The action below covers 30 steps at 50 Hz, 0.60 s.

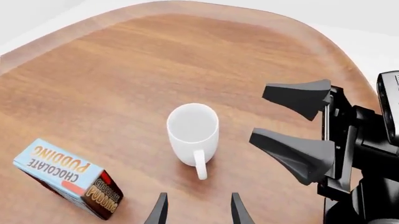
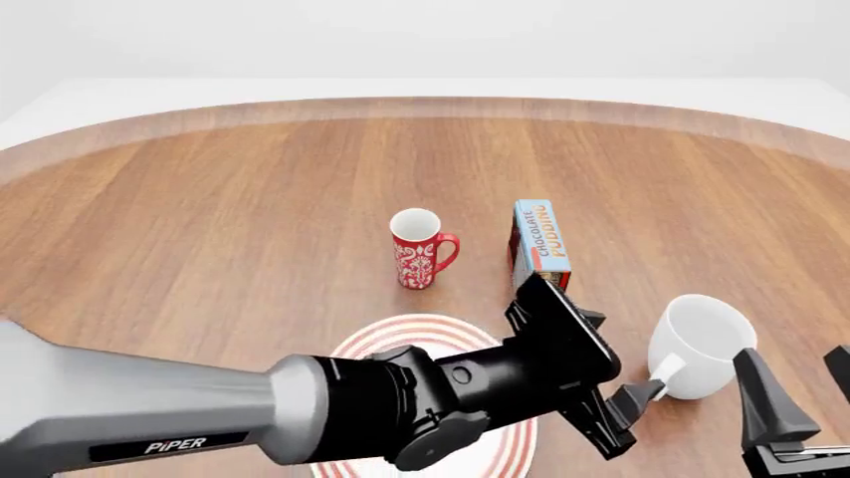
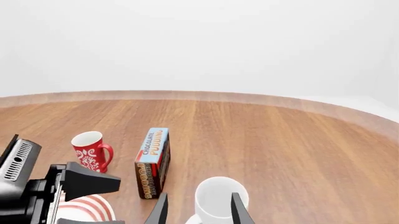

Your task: Pick up the white mug and put it on the plate, and put the chocolate pudding to the right of the plate.

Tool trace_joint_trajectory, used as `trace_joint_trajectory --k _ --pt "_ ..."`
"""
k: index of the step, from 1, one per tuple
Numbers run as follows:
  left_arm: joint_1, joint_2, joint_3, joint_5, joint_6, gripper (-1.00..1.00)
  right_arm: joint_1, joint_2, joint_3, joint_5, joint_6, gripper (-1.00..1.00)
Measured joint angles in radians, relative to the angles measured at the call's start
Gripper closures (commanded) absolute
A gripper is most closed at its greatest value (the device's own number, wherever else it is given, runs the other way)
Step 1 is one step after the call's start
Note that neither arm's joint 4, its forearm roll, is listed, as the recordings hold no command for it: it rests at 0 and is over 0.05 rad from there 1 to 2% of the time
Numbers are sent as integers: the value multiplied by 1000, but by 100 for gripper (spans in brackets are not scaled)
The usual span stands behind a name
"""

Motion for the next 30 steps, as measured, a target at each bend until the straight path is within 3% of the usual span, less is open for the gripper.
trace_joint_trajectory --k 30 --pt "-2 96 -105 63 1 -100 1 19 1 -19 2 -100"
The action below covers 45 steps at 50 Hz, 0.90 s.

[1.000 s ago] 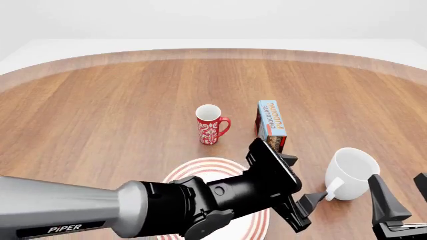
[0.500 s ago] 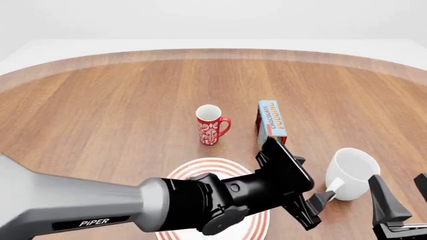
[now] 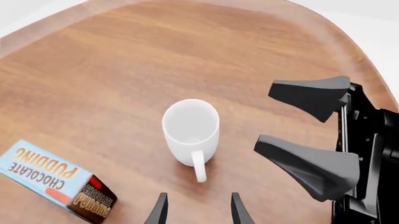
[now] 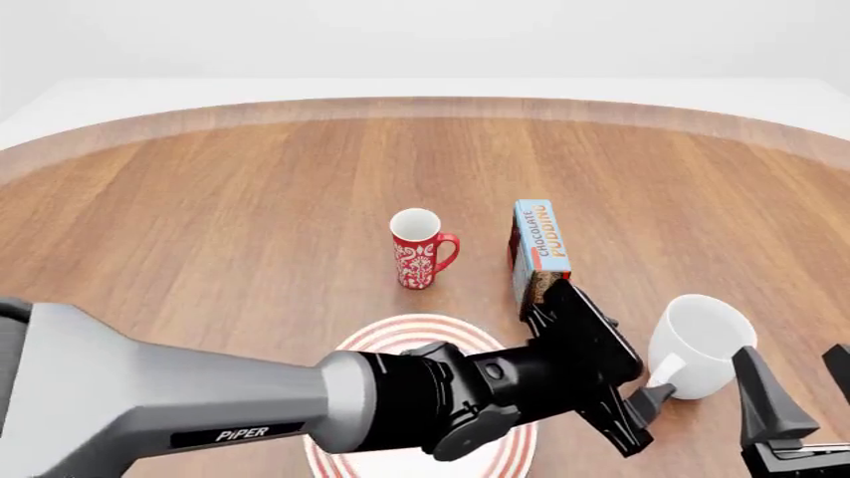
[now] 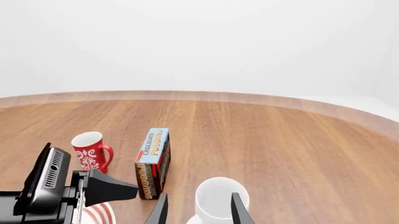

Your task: Pick up the white mug and put it on the plate, and put the chocolate pudding to the right of the plate.

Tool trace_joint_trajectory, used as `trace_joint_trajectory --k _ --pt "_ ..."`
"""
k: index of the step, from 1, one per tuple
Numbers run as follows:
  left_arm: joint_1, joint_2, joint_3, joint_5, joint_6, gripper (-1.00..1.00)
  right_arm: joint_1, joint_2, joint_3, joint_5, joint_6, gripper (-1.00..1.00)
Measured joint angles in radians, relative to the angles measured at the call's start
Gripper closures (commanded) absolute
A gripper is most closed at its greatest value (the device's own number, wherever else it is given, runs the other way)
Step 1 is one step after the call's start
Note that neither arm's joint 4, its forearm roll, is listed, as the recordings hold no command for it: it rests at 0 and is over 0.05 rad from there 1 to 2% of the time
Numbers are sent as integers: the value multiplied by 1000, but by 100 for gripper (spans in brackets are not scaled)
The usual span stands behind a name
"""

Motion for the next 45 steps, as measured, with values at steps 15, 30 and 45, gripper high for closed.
trace_joint_trajectory --k 15,30,45 --pt "-3 35 -45 29 -6 -100 1 -14 0 13 0 -100" --pt "-5 69 -94 60 -8 -100 1 -20 0 18 1 -100" --pt "-3 105 -145 92 -14 -100 2 -21 0 18 2 -100"
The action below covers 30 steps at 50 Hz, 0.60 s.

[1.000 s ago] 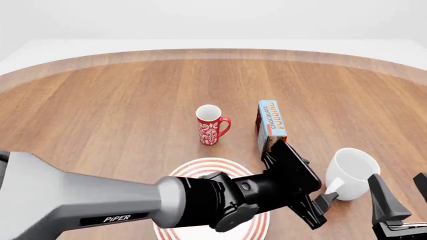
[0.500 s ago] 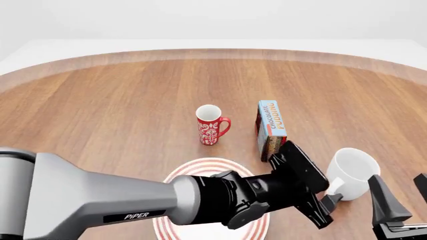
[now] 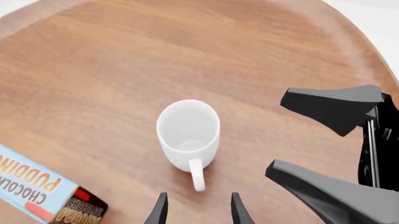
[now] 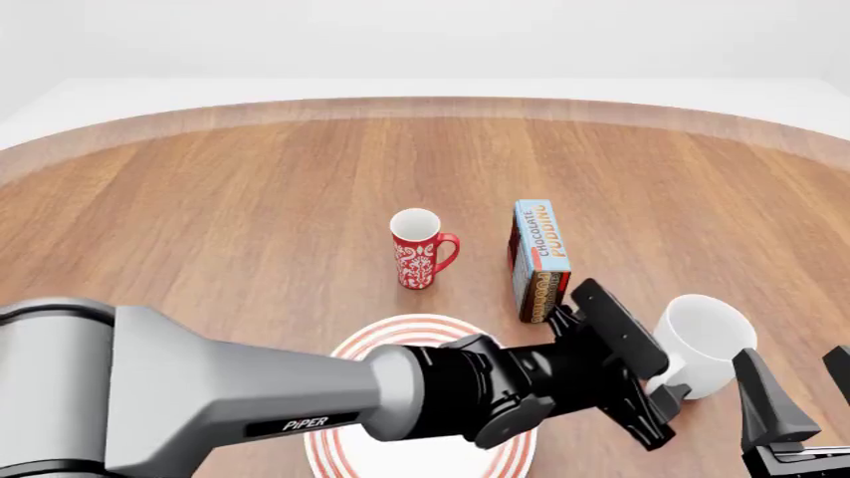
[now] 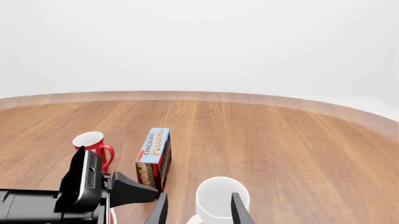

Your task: Pick up the white mug and put it on the plate, and put the chocolate pudding to the right of the plate.

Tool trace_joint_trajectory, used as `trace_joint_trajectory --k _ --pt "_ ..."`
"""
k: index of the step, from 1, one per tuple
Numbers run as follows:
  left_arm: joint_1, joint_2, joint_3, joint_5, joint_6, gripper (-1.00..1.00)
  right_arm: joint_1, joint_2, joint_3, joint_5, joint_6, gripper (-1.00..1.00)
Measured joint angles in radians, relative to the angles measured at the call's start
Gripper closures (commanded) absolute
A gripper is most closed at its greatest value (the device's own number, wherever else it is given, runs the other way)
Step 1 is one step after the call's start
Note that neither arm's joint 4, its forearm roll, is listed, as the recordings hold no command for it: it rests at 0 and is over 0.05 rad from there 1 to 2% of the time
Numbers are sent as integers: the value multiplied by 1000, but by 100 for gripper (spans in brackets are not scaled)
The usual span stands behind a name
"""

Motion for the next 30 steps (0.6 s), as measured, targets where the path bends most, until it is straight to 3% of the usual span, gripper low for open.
trace_joint_trajectory --k 30 --pt "14 94 -108 62 -9 -100 1 10 0 -11 3 -100"
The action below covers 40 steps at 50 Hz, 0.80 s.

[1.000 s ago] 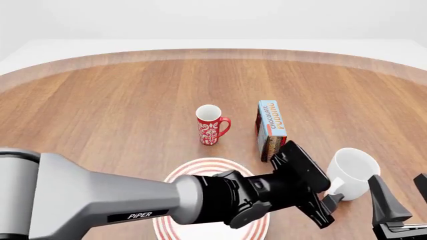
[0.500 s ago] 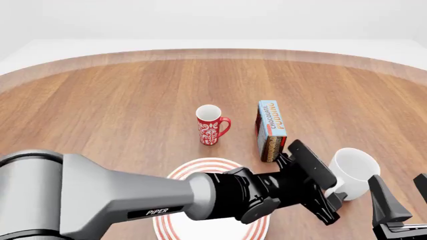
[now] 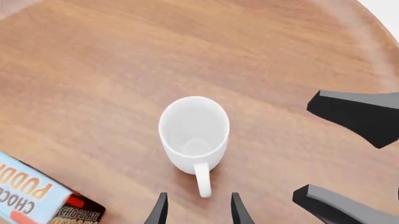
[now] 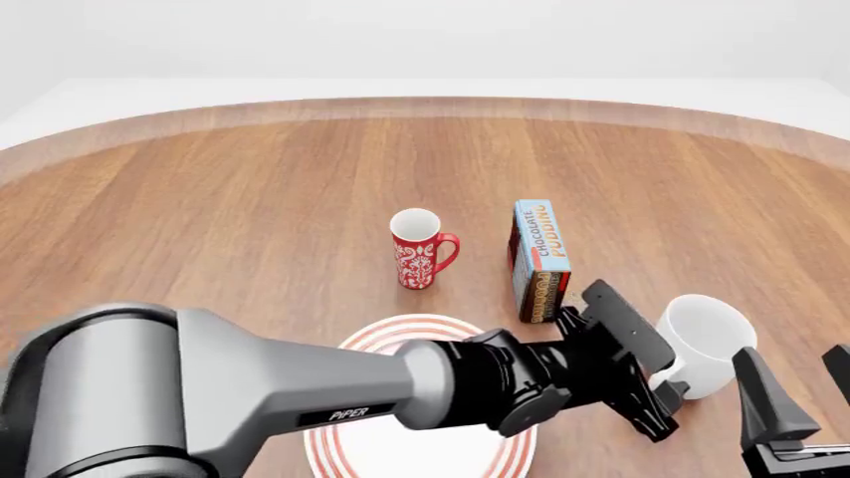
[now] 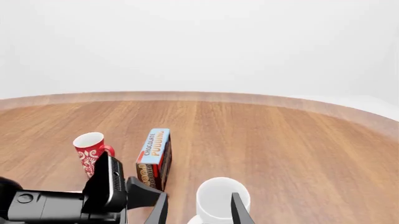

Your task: Pick up the white mug and put it on the plate, and put the chocolate pudding to the right of the plate.

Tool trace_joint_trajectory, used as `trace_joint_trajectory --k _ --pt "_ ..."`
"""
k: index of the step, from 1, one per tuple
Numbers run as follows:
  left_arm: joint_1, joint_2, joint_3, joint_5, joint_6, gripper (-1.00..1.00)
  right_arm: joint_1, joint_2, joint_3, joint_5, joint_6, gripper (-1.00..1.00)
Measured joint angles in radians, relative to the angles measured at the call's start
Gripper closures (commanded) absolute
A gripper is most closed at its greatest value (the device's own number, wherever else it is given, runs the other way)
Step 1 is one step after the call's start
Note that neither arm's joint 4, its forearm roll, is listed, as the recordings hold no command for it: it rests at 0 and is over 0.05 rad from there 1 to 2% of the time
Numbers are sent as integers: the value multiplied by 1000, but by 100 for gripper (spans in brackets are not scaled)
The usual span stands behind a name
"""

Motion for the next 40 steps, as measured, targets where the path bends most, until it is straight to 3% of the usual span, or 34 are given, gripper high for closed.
trace_joint_trajectory --k 40 --pt "11 125 -118 54 -9 -100 2 -7 0 8 4 -100"
